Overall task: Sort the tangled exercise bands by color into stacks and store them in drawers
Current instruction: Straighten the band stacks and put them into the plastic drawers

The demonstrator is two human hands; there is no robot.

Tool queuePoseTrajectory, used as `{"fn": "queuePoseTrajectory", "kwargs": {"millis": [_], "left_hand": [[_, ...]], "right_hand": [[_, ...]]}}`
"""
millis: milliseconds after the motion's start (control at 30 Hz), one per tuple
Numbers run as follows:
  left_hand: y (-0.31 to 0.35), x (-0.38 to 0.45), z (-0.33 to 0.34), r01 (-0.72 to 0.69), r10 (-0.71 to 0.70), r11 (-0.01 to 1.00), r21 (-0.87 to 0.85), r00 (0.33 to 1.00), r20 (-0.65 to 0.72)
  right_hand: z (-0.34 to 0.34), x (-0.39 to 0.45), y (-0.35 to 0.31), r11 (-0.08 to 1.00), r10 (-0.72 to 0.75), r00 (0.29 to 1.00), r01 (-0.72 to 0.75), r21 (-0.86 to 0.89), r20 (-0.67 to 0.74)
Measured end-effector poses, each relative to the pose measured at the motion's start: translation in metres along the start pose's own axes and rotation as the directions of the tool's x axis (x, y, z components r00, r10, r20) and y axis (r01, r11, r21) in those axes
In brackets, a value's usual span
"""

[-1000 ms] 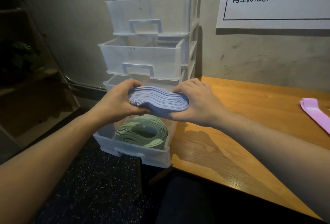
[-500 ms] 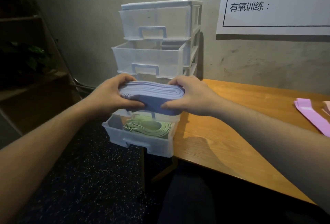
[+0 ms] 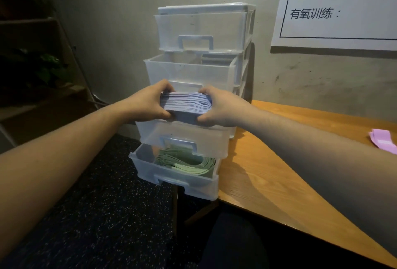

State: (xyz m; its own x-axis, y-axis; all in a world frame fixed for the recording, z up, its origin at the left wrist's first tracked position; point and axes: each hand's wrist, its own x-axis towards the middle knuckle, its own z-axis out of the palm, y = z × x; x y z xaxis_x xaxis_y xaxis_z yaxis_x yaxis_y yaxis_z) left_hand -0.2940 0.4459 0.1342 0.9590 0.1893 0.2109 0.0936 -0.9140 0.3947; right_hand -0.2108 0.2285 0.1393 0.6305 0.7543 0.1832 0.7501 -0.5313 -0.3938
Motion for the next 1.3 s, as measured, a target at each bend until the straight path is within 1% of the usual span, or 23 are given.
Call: {"fn": "queuePoseTrajectory", "kwargs": {"millis": [133,200,300,367,433,500,567,700,800,867,900,933,1033,1067,1133,1167,1233,1300], "left_hand": [[-0.01,0.006,0.007,-0.008,0.009,1.0,-0.023,0.998,0.055],[-0.011,0.009,0.009,-0.035,0.037,0.999,-0.024,0.995,0.092],[-0.014,0.016,0.012,-0.094,0.091,0.995,0.015,0.987,0.133],[-0.016,0.02,0.014,-0.094,0.095,0.995,-0.014,0.982,0.161],[-0.018,0.022,0.014,-0.064,0.076,0.996,-0.061,0.974,0.213],[-0.021,0.023,0.014,-0.038,0.06,0.996,-0.078,0.954,0.295],[-0.022,0.024,0.013,-0.045,0.068,0.996,-0.072,0.93,0.362],[-0.022,0.026,0.009,0.044,0.006,0.994,-0.1,0.89,0.457],[-0.019,0.03,0.004,0.079,-0.051,0.996,-0.029,0.842,0.537],[-0.013,0.034,0.001,0.045,-0.092,0.995,0.093,0.794,0.601],[-0.009,0.035,-0.001,0.015,-0.095,0.991,0.134,0.782,0.616],[-0.004,0.037,-0.001,0.007,-0.083,0.992,0.124,0.781,0.619],[0.009,0.039,-0.001,0.075,-0.038,0.997,-0.037,0.806,0.591],[0.01,0.039,0.0,0.064,-0.03,0.997,-0.037,0.804,0.594],[0.009,0.041,0.005,-0.006,-0.039,0.998,0.069,0.78,0.625],[0.008,0.041,0.006,-0.027,-0.049,0.994,0.106,0.756,0.653],[0.002,0.042,0.007,-0.006,-0.067,0.995,0.101,0.712,0.699],[-0.006,0.043,0.008,0.04,-0.077,0.997,0.069,0.691,0.719]], "right_hand": [[0.008,0.014,0.001,0.996,0.038,0.996,-0.031,-0.088,0.083],[0.013,0.019,0.002,0.987,0.062,0.993,-0.046,-0.151,0.104],[0.019,0.022,0.005,0.962,0.07,0.994,-0.046,-0.268,0.081],[0.022,0.023,0.007,0.952,0.059,0.996,-0.037,-0.303,0.066],[0.024,0.025,0.009,0.952,0.056,0.995,-0.029,-0.305,0.081],[0.024,0.028,0.011,0.949,0.068,0.985,-0.016,-0.314,0.156],[0.023,0.029,0.012,0.951,0.075,0.971,-0.001,-0.31,0.227],[0.023,0.032,0.016,0.953,0.062,0.964,0.02,-0.302,0.259],[0.023,0.034,0.015,0.969,0.069,0.95,0.009,-0.248,0.305],[0.022,0.033,0.014,0.957,0.069,0.938,0.034,-0.289,0.339],[0.021,0.033,0.015,0.95,0.068,0.935,0.046,-0.308,0.348],[0.021,0.033,0.015,0.947,0.065,0.935,0.053,-0.317,0.349],[0.021,0.032,0.016,0.956,0.067,0.934,0.041,-0.291,0.352],[0.021,0.031,0.015,0.961,0.076,0.928,0.029,-0.274,0.364],[0.022,0.032,0.014,0.963,0.084,0.924,0.021,-0.27,0.373],[0.024,0.034,0.014,0.957,0.085,0.926,0.027,-0.289,0.368],[0.026,0.036,0.013,0.949,0.085,0.934,0.031,-0.315,0.346],[0.027,0.036,0.013,0.947,0.098,0.936,0.017,-0.321,0.337]]}}
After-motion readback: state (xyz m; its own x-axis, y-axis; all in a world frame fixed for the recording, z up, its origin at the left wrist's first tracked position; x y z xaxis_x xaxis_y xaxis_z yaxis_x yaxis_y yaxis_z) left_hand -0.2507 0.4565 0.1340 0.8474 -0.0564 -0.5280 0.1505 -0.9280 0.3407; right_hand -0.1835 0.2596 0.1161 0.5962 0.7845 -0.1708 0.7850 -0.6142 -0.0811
